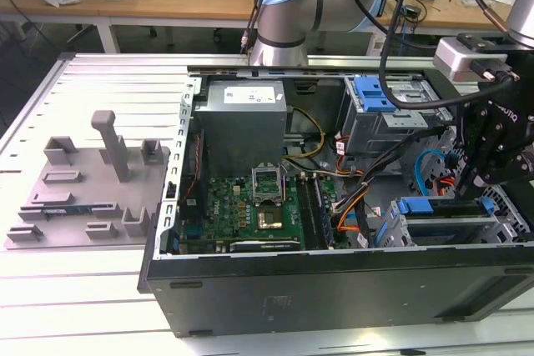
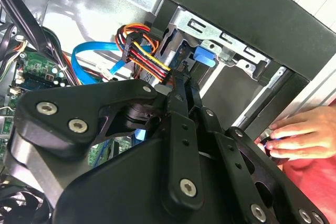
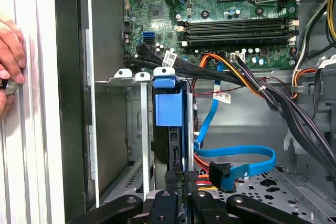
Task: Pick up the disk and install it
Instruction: 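Insert the first disk wire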
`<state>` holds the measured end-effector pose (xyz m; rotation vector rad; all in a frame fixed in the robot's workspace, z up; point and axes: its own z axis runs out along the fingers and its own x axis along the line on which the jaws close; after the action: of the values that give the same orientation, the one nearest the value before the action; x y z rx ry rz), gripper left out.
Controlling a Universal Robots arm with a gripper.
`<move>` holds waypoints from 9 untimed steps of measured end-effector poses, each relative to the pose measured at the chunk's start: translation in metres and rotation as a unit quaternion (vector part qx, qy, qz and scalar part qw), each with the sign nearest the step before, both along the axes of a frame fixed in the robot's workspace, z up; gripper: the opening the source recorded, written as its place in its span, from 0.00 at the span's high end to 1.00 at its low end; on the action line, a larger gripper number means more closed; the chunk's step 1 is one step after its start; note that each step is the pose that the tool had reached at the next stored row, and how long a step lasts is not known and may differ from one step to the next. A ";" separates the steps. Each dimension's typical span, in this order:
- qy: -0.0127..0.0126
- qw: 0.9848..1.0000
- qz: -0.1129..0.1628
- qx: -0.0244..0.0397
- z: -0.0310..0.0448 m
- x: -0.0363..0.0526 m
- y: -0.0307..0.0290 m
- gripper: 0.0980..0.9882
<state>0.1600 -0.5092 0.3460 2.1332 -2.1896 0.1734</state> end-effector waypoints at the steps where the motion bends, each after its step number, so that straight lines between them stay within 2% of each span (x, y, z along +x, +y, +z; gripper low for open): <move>1: 0.000 1.000 0.000 0.000 0.0000 -0.0003 0.0000 0.93; 9: 0.000 1.000 0.000 -0.001 -0.0003 -0.0005 0.0017 0.93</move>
<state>0.1596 -0.5075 0.3457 2.1323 -2.1883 0.1756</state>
